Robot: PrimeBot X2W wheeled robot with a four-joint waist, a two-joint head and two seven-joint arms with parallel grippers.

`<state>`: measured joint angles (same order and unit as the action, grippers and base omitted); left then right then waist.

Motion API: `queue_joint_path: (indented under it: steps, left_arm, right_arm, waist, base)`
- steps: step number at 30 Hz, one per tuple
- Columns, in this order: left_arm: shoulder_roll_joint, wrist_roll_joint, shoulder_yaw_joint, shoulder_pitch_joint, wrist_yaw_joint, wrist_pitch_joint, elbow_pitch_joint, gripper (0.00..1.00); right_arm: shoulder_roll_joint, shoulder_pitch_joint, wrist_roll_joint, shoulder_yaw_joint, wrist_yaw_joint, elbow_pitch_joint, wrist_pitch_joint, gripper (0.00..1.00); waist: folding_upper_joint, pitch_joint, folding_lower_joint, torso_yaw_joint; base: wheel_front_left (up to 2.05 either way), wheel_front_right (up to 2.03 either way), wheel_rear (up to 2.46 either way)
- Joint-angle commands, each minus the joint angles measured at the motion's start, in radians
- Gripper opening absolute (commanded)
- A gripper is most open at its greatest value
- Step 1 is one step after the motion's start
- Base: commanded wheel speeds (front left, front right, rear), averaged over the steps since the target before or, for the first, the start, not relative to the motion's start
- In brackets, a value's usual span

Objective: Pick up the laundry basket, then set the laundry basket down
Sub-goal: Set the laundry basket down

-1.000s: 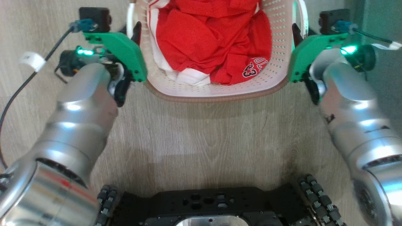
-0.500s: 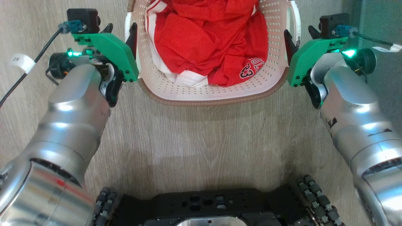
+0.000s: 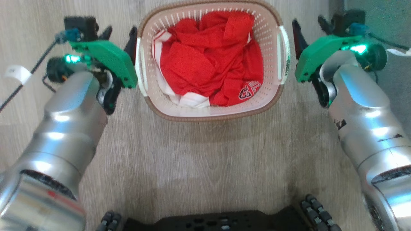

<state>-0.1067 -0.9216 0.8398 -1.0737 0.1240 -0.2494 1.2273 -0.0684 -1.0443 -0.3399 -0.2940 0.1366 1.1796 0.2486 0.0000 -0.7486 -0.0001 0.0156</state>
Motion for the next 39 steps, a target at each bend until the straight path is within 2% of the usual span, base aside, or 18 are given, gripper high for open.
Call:
queue_joint_path:
  steps: [1,4,5,10,16,24,32,39]
  left_arm:
    - [-0.052,0.029,-0.043,-0.001,-0.004,-0.012,-0.055,1.00]
    - [-0.072,0.089,-0.105,0.025,-0.037,-0.012,-0.156,1.00]
    - [-0.080,0.137,-0.153,0.052,-0.059,-0.012,-0.228,1.00]
    - [-0.089,0.271,-0.289,0.147,-0.107,-0.012,-0.405,1.00]
    - [-0.072,0.398,-0.419,0.269,-0.139,-0.012,-0.574,1.00]
    - [-0.018,0.539,-0.606,0.477,-0.159,-0.012,-0.825,1.00]
    - [0.010,0.642,-0.668,0.667,-0.149,-0.012,-1.004,1.00]
    - [0.009,0.681,-0.671,0.822,-0.170,-0.012,-1.093,1.00]
  right_arm:
    - [0.010,0.059,0.027,0.017,-0.006,-0.062,0.013,1.00]
    - [0.007,0.104,0.084,0.065,-0.006,-0.151,0.013,1.00]
    - [0.007,0.134,0.118,0.103,-0.006,-0.209,0.013,1.00]
    - [0.013,0.218,0.187,0.192,-0.006,-0.382,0.013,1.00]
    - [0.017,0.314,0.234,0.253,-0.006,-0.573,0.013,1.00]
    - [0.018,0.482,0.235,0.260,-0.006,-0.824,0.013,1.00]
    - [0.018,0.647,0.243,0.281,-0.006,-0.995,0.013,1.00]
    - [0.018,0.766,0.236,0.281,-0.006,-1.078,0.013,1.00]
  waist:
    - [0.0000,0.034,0.0001,0.000]
    - [0.0000,0.066,0.0001,-0.007]
    - [0.0000,0.086,0.0001,-0.013]
    - [0.0000,0.139,0.0001,-0.024]
    - [0.0000,0.200,0.0001,-0.034]
    - [0.0000,0.305,0.0001,-0.049]
    - [0.0000,0.420,0.0001,-0.041]
    - [0.0000,0.511,0.0001,-0.027]
  base:
    - [0.00,0.00,0.00]
    - [0.00,0.00,0.00]
    - [0.00,0.00,0.00]
    - [0.00,0.00,0.00]
    - [0.00,0.00,0.00]
    - [0.00,0.00,0.00]
    - [0.00,0.00,0.00]
    - [0.00,0.00,0.00]
